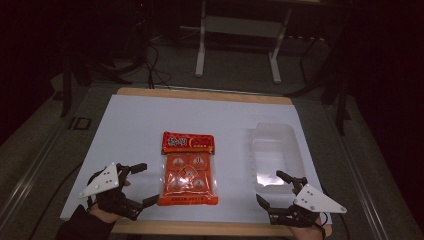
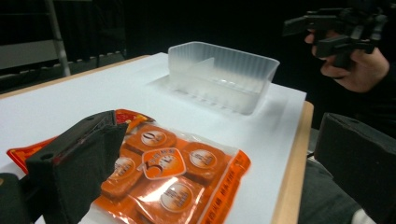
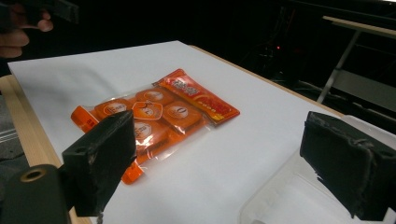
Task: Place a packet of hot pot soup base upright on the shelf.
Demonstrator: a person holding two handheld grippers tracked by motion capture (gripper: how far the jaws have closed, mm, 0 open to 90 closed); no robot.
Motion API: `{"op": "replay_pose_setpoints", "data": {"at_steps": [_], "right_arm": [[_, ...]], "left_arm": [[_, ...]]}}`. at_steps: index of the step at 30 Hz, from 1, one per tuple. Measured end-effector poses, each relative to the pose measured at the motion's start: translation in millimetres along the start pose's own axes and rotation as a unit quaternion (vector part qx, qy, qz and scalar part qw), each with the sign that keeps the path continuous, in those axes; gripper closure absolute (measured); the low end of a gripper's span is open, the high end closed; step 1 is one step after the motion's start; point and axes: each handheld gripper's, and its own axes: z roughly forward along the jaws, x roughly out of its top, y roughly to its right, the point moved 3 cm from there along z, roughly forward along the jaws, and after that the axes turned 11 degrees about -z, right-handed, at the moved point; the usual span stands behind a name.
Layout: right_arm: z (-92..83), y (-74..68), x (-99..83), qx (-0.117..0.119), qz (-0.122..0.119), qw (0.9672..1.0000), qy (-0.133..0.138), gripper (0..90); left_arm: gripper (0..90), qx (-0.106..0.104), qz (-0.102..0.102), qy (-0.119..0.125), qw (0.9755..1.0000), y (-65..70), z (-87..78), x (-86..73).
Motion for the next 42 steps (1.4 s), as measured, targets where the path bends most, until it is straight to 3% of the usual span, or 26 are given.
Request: {"op": "replay_pose_setpoints", "data": {"at_steps": [3,13,24,32,42], "right_arm": [[0.6,-1.0,0.7,-0.001,-0.005,1.0000,-0.002,10.5],[1.9,-2.0,1.1,0.000,-0.009,0.9999,-0.005,10.5],[2.0,0.0,-0.1,-0.004,-0.007,1.0000,-0.005,10.5],[1.4,0.5,-0.2,-0.010,-0.006,0.9999,-0.001,10.6],[4.4,-1.1,-1.7,-0.005,-0.010,0.9999,-0.007,10.6]], "left_arm": [[1.6,0.013,0.015,0.002,0.9998,-3.7,5.8,4.5],[1.7,0.011,-0.004,-0.009,0.9999,-18.4,23.8,17.6],[1.7,0.023,-0.015,-0.012,0.9995,-40.1,39.3,28.2],[4.4,0.052,-0.016,-0.005,0.9985,-60.5,48.0,33.7],[4.4,0.075,-0.030,-0.035,0.9961,-88.7,66.4,30.6]]}}
